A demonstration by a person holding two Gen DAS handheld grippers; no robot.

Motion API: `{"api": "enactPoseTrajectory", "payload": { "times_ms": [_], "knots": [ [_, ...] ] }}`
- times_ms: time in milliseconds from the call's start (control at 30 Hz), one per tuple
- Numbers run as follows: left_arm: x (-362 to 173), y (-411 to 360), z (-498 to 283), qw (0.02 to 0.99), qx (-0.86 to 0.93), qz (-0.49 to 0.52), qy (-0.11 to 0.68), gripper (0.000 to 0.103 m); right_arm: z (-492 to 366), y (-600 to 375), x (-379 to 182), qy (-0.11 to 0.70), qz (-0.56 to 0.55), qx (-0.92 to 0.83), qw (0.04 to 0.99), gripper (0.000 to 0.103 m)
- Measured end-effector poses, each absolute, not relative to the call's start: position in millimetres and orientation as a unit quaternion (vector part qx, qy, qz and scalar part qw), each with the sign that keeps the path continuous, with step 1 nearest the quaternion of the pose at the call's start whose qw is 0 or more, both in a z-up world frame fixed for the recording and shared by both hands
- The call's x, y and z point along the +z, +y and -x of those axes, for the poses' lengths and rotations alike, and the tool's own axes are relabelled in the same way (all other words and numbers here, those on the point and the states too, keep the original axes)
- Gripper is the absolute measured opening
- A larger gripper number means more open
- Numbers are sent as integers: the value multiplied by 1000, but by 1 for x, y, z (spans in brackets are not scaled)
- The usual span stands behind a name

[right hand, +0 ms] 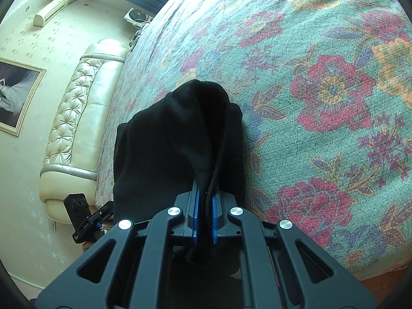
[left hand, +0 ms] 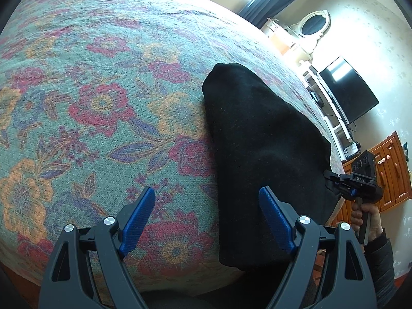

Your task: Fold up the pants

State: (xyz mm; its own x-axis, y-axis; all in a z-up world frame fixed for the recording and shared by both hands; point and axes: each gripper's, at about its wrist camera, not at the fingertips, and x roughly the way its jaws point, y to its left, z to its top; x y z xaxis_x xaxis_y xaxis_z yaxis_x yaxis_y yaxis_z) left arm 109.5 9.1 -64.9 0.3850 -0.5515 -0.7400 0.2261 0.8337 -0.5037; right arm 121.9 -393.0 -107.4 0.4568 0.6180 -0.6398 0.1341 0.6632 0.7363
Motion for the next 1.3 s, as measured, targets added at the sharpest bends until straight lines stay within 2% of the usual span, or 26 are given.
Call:
{"api": "enactPoseTrajectory", "payload": {
  "times_ms": [133,200,233,300,333,700,867,900,967,1067,1167,1233,1300],
  "knots": [
    [-65,3,-112,810,-251,165,504,81,-121,-396,-112,493,-393,165,758,10],
    [-66,-1,-112,807,-257,163,505,81,-117,-401,-110,487,-407,162,755,22],
    [-66,-2,-112,806,-260,162,506,81,-113,-405,-107,482,-412,155,757,44],
    [-68,-5,-112,803,-266,162,509,81,-104,-411,-98,477,-404,129,770,83],
    [-70,-5,-112,801,-267,163,510,81,-100,-412,-95,476,-400,127,773,83],
    [-81,1,-110,770,-286,220,527,82,-82,-378,-133,510,-458,179,706,86],
    [-84,1,-107,762,-303,224,527,85,-81,-376,-140,489,-481,193,701,88],
    [-86,1,-107,757,-306,229,529,85,-81,-376,-140,487,-481,197,702,85],
    [-88,1,-109,753,-312,235,530,86,-81,-377,-142,492,-471,201,704,68],
    [-88,1,-110,750,-319,241,527,87,-79,-378,-147,493,-466,201,707,55],
    [-87,-1,-108,744,-331,241,528,87,-75,-381,-148,490,-458,201,714,44],
    [-84,-5,-106,748,-335,226,526,87,-73,-381,-148,487,-447,202,722,40],
    [-83,-13,-103,764,-326,185,525,80,-72,-382,-149,486,-447,201,723,38]
  ]
}}
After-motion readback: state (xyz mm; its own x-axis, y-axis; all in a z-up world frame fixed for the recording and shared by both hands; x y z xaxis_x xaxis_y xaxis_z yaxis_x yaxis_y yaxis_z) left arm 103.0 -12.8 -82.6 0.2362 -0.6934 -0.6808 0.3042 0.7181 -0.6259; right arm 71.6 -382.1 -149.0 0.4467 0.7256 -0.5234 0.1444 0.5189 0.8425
